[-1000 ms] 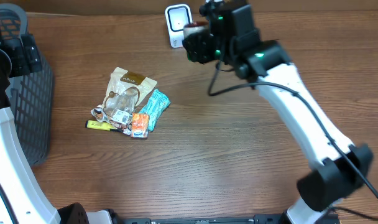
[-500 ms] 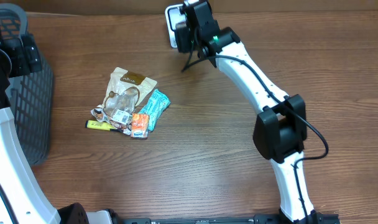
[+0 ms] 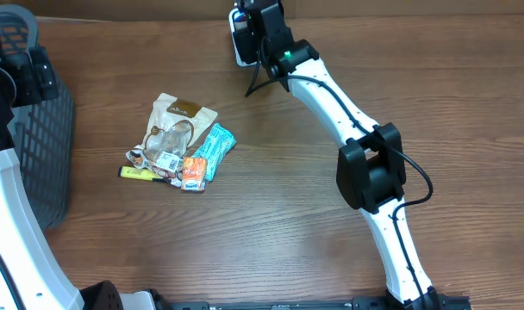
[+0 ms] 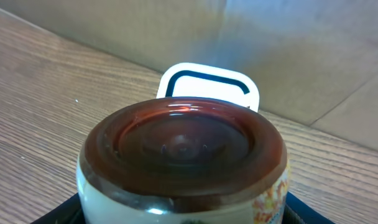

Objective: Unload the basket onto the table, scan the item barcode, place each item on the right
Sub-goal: 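Carry the jar right and set it down on the table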

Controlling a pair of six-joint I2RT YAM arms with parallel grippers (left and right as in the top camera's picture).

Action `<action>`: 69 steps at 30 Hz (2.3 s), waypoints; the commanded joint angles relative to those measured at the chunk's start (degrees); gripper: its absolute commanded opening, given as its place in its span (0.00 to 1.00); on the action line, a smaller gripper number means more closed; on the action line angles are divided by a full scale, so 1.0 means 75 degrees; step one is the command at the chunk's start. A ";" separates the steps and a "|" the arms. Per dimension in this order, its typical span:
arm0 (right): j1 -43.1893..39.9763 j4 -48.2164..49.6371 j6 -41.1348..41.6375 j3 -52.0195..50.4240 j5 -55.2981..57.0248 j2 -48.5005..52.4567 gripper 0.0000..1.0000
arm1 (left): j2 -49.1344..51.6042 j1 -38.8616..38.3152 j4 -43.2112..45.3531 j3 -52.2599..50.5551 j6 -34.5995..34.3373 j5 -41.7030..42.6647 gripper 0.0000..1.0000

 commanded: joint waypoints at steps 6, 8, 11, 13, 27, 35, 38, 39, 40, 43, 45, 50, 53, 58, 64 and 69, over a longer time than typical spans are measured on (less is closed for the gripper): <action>-0.0003 -0.0108 -0.0114 0.0201 0.0131 0.0096 0.62 | 0.0041 0.0041 0.0026 0.0038 0.0108 -0.0044 1.00; 0.0006 -0.0125 -0.0114 0.0219 0.0134 0.0090 0.62 | 0.0041 0.0041 0.0023 0.0038 0.0108 -0.0044 1.00; 0.0015 -0.0274 -0.0111 0.0306 0.0131 0.0082 0.62 | 0.0041 0.0041 0.0023 0.0038 0.0108 -0.0044 1.00; 0.0020 -0.0405 -0.0105 0.0373 0.0128 0.0073 0.62 | 0.0041 0.0041 0.0023 0.0038 0.0108 -0.0044 1.00; -0.0029 -0.3019 -0.0009 0.2474 -0.0833 -0.0201 0.62 | 0.0041 0.0041 0.0023 0.0038 0.0108 -0.0041 1.00; -0.0434 -0.6924 0.1084 0.4552 -0.2361 -0.0586 0.64 | 0.0041 0.0041 0.0023 0.0038 0.0105 -0.0044 1.00; -0.0775 -0.8081 0.1189 0.4835 -0.2605 -0.0761 0.63 | 0.0041 0.0041 0.0026 0.0038 0.0108 -0.0044 1.00; -0.0909 -0.8373 0.1189 0.4849 -0.2629 -0.0796 0.62 | 0.0041 0.0041 0.0023 0.0038 0.0108 -0.0041 1.00; -0.1049 -0.8635 0.1186 0.4855 -0.2620 -0.0810 0.63 | 0.0041 0.0041 0.0026 0.0038 0.0108 -0.0041 1.00; -0.1626 -0.9186 0.1186 0.4718 -0.2623 -0.0784 0.64 | 0.0041 0.0041 0.0023 0.0038 0.0108 -0.0044 1.00; -0.2005 -0.9183 0.1189 0.4453 -0.2614 -0.0778 0.66 | 0.0041 0.0041 0.0023 0.0038 0.0108 -0.0044 1.00; -0.3115 -0.9139 0.1553 0.3206 -0.1996 -0.0737 0.66 | 0.0041 0.0041 0.0026 0.0038 0.0108 -0.0044 1.00; -0.3657 -0.9060 0.1550 0.2378 -0.1871 -0.0737 0.66 | 0.0041 0.0041 0.0023 0.0038 0.0108 -0.0044 1.00; -0.4628 -0.8833 0.1547 0.0944 -0.1877 -0.0737 0.67 | 0.0041 0.0041 0.0023 0.0038 0.0108 -0.0041 1.00; -0.5555 -0.8169 0.1676 -0.0236 -0.1877 -0.0737 0.67 | 0.0041 0.0041 0.0023 0.0038 0.0108 -0.0044 1.00; -0.6021 -0.7458 0.2553 -0.0924 -0.1145 -0.0734 0.79 | 0.0044 -0.0009 0.0026 0.0038 0.0108 -0.0041 1.00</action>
